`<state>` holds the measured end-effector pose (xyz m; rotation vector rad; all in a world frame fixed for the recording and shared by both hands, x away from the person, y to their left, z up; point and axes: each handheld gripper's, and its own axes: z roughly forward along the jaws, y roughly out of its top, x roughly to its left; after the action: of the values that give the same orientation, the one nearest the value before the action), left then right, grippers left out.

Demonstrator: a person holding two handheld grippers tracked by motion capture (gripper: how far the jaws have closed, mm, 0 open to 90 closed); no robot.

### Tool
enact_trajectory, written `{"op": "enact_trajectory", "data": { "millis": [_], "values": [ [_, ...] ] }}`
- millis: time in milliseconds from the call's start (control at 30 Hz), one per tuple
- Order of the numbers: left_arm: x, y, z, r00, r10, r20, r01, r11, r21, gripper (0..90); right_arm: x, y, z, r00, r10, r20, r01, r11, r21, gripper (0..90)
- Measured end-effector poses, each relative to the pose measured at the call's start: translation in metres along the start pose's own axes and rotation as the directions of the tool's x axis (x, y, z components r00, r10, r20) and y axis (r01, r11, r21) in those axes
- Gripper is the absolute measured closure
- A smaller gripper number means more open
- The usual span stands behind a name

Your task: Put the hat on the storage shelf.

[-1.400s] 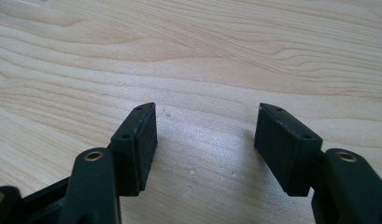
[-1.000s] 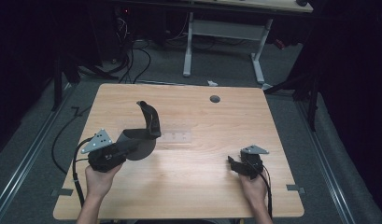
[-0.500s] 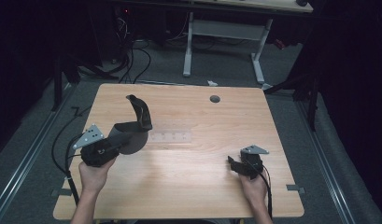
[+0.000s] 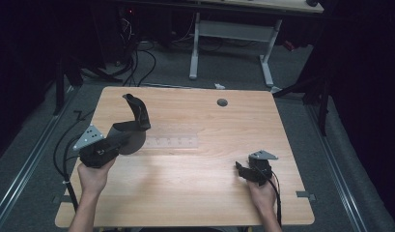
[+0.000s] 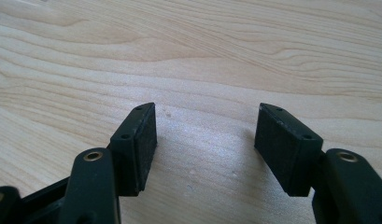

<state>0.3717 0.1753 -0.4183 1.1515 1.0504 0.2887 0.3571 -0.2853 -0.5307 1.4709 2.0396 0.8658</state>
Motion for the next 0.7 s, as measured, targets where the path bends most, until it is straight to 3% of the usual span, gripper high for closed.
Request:
{"op": "enact_trajectory", "data": {
  "millis": [267, 367, 567, 700],
  "values": [
    [0.007, 0.002, 0.003, 0.9999, 0.005, -0.013, -0.005, 1.0000, -0.003, 86.1, 0.000, 0.000, 0.000, 1.0000, -0.002, 0.000, 0.002, 1.0000, 0.000, 39.1],
    [0.011, 0.005, 0.004, 0.9998, -0.017, -0.014, 0.017, 0.9997, -0.018, 86.1, 0.000, 0.000, 0.000, 1.0000, -0.002, 0.000, 0.002, 1.0000, 0.000, 39.2],
    [0.019, 0.010, 0.005, 0.9989, -0.015, -0.044, 0.014, 0.9993, -0.035, 86.1, 0.000, 0.000, 0.000, 1.0000, 0.000, 0.000, 0.000, 1.0000, 0.000, 39.1],
    [0.024, 0.010, 0.007, 0.9975, 0.010, -0.070, -0.013, 0.9992, -0.037, 86.1, 0.000, 0.000, 0.000, 1.0000, -0.002, 0.000, 0.002, 1.0000, 0.000, 39.1]
  ]
}}
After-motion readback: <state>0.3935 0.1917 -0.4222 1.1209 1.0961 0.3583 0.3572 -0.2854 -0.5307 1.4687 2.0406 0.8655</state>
